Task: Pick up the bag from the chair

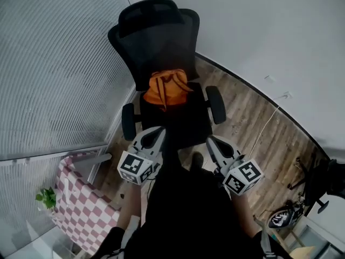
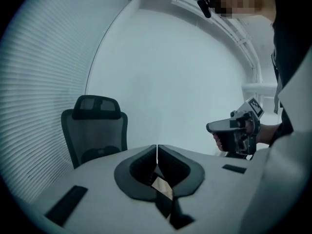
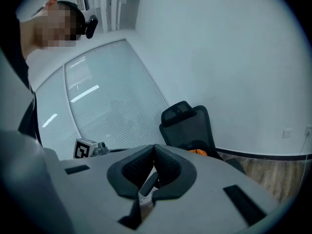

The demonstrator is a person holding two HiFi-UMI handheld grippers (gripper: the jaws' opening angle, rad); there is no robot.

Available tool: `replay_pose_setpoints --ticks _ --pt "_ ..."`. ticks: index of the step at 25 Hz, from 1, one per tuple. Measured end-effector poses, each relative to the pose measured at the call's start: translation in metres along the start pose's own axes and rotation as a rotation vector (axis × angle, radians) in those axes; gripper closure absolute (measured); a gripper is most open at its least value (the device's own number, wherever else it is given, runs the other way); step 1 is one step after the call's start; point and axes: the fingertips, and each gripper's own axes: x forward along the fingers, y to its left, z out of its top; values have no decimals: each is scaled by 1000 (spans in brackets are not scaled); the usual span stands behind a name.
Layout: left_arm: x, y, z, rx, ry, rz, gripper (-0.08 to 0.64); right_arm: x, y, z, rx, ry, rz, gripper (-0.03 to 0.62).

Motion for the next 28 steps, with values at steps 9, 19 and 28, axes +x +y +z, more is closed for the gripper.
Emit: replay_pose_setpoints --ticks 9,19,28 --pt "64 107 -10 16 44 -73 528 69 10 2 0 50 -100 572" --pt "137 174 -52 11 130 -199 525 110 5 -2 31 65 -228 572" --pt "190 199 -94 84 236 -271 411 115 -14 -13 91 87 -327 572"
